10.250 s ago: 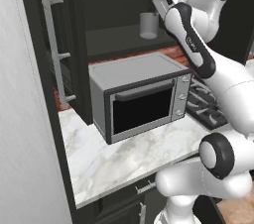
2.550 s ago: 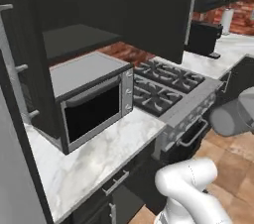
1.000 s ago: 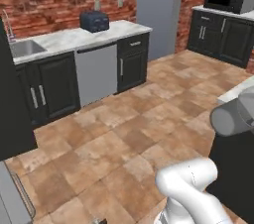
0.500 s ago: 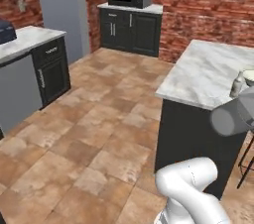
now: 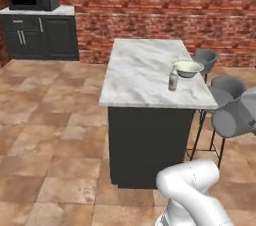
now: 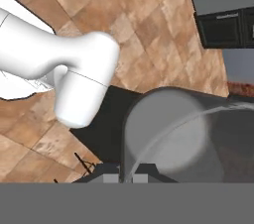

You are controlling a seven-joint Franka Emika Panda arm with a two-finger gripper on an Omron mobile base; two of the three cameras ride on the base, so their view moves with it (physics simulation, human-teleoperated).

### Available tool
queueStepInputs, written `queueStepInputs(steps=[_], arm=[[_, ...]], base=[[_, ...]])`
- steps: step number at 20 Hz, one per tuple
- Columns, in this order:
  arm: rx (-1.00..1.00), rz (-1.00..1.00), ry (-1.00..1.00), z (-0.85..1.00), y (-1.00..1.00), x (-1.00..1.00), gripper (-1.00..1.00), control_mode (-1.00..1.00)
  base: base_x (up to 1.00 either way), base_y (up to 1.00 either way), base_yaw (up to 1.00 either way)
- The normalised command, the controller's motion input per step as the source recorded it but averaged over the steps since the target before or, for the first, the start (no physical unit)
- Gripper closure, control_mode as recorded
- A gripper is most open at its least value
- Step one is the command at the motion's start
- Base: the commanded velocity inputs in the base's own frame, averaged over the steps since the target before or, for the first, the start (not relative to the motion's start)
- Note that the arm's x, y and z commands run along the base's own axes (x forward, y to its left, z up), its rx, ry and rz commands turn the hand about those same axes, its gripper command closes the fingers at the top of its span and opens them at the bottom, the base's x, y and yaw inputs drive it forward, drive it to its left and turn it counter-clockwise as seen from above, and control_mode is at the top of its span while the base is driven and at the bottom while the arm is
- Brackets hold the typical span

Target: There is a bowl on the dining counter. Grab a lemon wedge from the fridge and place it in the bowl. Then get the liquor bottle and glass cup from the cabinet and place them next to the bowl.

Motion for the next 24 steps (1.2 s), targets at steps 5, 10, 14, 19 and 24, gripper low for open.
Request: queueStepInputs(steps=[5, 10, 14, 19, 24], arm=[[0.00, 0.00, 0.00, 0.00, 0.00, 0.00, 1.00, 1.00], [0.00, 0.00, 0.00, 0.00, 0.00, 0.00, 1.00, 1.00], [0.00, 0.00, 0.00, 0.00, 0.00, 0.00, 1.00, 1.00], [0.00, 0.00, 0.00, 0.00, 0.00, 0.00, 1.00, 1.00], [0.00, 0.00, 0.00, 0.00, 0.00, 0.00, 1.00, 1.00]], base=[[0.32, -0.34, -0.60], [0.57, -0.16, -0.54], [0.80, -0.07, -0.42], [0.80, -0.02, -0.35], [0.94, 0.00, -0.19]])
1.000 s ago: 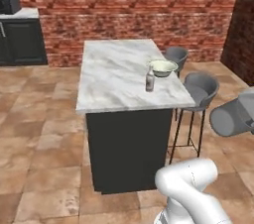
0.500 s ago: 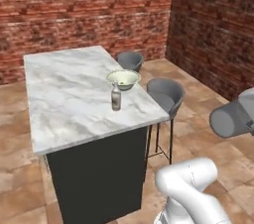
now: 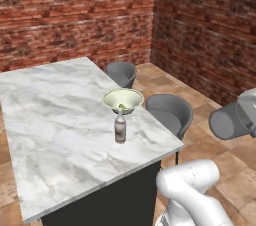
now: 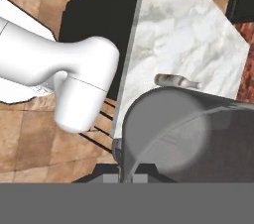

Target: There is a bowl on the dining counter. Grab a lemon wedge from the fridge and place it in the bowl. Then get the liquor bottle and glass cup from the cabinet and place them next to the bowl.

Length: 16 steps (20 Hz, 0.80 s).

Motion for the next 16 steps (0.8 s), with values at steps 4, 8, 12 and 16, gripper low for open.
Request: queueStepInputs(steps=[4, 8, 12, 16], arm=[[0.00, 0.00, 0.00, 0.00, 0.00, 0.00, 1.00, 1.00], [0.00, 0.00, 0.00, 0.00, 0.00, 0.00, 1.00, 1.00], [-0.01, 0.00, 0.12, -0.04, 0.00, 0.39, 1.00, -1.00], [-0.05, 0.00, 0.39, 0.00, 0.00, 0.87, 1.00, -1.00]], base=[[0.84, 0.01, -0.07], [0.68, 0.00, 0.00], [0.34, 0.00, 0.00], [0.00, 0.00, 0.00]])
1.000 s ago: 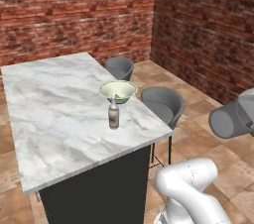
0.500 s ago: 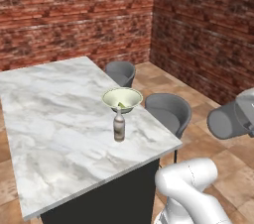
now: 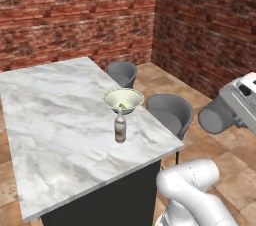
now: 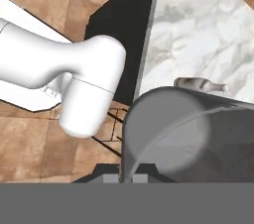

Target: There is a bowl on the dining counter. Grab a lemon wedge from the fridge and place it in the bowl. Then get the liquor bottle and glass cup from the cabinet and place them next to the bowl.

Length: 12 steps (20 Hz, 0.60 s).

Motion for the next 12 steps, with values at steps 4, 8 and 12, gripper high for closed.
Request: queueStepInputs(steps=[4, 8, 12], arm=[[-0.12, 0.00, 0.44, -0.13, 0.04, 0.79, 1.00, -1.00], [-0.18, 0.00, 0.21, -0.54, 0.20, 0.44, 1.00, -1.00], [-0.15, 0.00, 0.03, -0.69, 0.18, 0.28, 1.00, -1.00]], base=[[0.00, 0.00, 0.00], [0.00, 0.00, 0.00], [0.00, 0.00, 0.00]])
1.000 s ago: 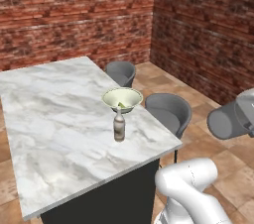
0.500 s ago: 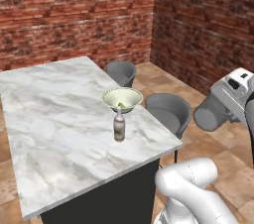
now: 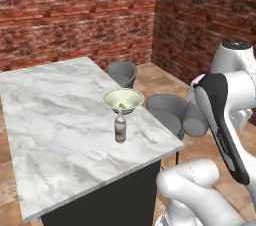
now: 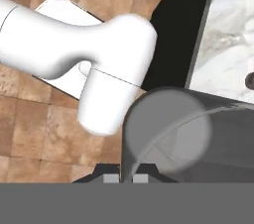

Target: There is a bowl on the dining counter. Grab a lemon wedge from the fridge and place it in the bowl. Then get the liquor bottle and glass cup from the cabinet and place them next to the bowl.

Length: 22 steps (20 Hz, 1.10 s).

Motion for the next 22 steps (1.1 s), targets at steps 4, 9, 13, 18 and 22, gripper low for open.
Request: queueStepInputs(steps=[4, 9, 13, 18, 22], arm=[[-0.07, 0.00, -0.01, -0.51, 0.03, 0.30, 1.00, -1.00], [-0.01, 0.00, -0.03, -0.35, 0.00, 0.38, 1.00, -1.00], [0.00, 0.00, 0.02, -0.17, 0.00, 0.55, 1.00, -1.00], [0.00, 0.00, 0.09, -0.14, 0.00, 0.68, 1.00, -1.00], [0.00, 0.00, 0.16, -0.14, 0.01, 0.66, 1.00, -1.00]], base=[[0.00, 0.00, 0.00], [0.00, 0.00, 0.00], [0.00, 0.00, 0.00], [0.00, 0.00, 0.00], [0.00, 0.00, 0.00]])
